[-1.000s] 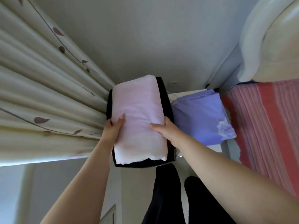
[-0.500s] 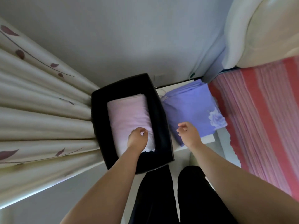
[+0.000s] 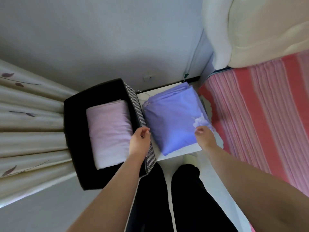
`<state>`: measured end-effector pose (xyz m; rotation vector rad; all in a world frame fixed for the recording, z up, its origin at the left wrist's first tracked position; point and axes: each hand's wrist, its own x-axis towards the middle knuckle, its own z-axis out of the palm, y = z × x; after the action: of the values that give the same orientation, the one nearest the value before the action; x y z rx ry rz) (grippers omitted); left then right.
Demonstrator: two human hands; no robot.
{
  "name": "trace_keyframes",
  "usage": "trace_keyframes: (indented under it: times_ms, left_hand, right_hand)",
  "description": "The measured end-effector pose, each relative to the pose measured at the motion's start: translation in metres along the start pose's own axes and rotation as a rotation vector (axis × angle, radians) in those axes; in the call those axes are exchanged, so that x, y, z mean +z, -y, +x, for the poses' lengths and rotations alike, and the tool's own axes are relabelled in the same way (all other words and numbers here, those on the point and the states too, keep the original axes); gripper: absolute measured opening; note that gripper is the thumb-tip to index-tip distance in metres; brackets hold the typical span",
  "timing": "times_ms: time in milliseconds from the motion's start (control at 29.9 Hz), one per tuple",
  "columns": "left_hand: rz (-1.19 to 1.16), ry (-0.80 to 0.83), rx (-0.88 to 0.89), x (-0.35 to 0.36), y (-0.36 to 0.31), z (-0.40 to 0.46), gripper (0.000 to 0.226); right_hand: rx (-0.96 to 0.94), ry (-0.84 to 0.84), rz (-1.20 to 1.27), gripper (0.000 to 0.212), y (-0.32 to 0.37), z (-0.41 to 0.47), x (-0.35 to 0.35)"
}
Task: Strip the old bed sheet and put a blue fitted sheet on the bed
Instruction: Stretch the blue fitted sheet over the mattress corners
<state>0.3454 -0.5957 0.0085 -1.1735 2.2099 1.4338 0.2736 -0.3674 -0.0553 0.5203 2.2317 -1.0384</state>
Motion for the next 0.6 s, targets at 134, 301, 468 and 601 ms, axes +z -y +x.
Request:
trace_keyframes:
  times_ms: [134, 301, 468, 601]
  left_hand:
    - [-0.033, -0.051, -0.043, 0.034, -0.009, -0.005, 0.013]
    - [-0.154, -0.068, -0.140, 0.071, -0.022, -0.015, 0.012]
    - [-0.142, 0.213, -0.285, 0.085, -0.034, -0.022, 0.016]
    - [-0.150, 0.265, -0.316, 0.088, -0.046, -0.024, 0.070]
  right_hand:
    - [-0.043, 0.107, -0.173, 0.013, -0.021, 0.057, -0.023]
    - [0.078, 0.189, -0.142, 0.039, -0.001, 0.066, -0.051]
    - [0.170, 0.365, -0.139, 0.033, 0.004, 0.061, -0.041]
    - [-0.086, 0.454, -0.188, 0.020, 0.040, 0.013, -0.030]
